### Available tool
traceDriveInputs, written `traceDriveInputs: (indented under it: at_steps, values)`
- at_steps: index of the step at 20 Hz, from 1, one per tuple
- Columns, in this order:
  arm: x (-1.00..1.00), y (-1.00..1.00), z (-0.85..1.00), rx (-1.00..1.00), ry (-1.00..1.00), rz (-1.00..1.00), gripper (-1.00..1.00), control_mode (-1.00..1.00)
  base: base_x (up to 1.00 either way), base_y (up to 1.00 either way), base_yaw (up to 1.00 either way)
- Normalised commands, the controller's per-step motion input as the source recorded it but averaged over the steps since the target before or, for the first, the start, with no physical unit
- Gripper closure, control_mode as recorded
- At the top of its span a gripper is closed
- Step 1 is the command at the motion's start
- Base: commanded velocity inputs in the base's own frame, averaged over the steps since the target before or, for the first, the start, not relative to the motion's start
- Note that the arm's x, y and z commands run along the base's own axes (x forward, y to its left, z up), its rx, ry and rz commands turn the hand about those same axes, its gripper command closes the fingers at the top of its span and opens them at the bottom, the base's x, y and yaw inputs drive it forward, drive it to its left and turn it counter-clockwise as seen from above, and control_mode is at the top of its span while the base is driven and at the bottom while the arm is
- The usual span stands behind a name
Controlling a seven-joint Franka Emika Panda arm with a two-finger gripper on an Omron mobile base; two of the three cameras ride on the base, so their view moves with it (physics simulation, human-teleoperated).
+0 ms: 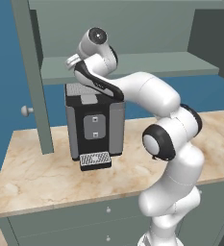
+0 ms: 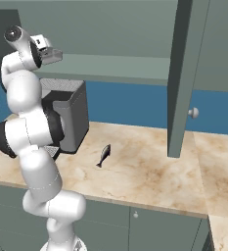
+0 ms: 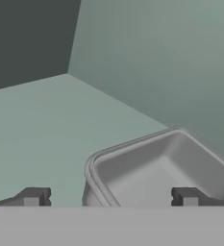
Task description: Retrieve the tupperware from the cabinet, then place the raw meat into the tupperware to avoid contamination.
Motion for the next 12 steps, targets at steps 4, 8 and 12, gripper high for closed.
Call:
traceDriveInputs:
  at_steps: [4, 8, 12]
  values:
    - [0.11, 0.0, -0.04, 0.0, 0.01, 0.0, -1.0, -1.0, 0.0, 0.0, 0.0]
    - [0.12, 0.0, -0.03, 0.0, 0.02, 0.0, -1.0, -1.0, 0.0, 0.0, 0.0]
    - [0.09, 0.0, -0.01, 0.0, 0.03, 0.0, 1.0, -1.0, 0.0, 0.0, 0.0]
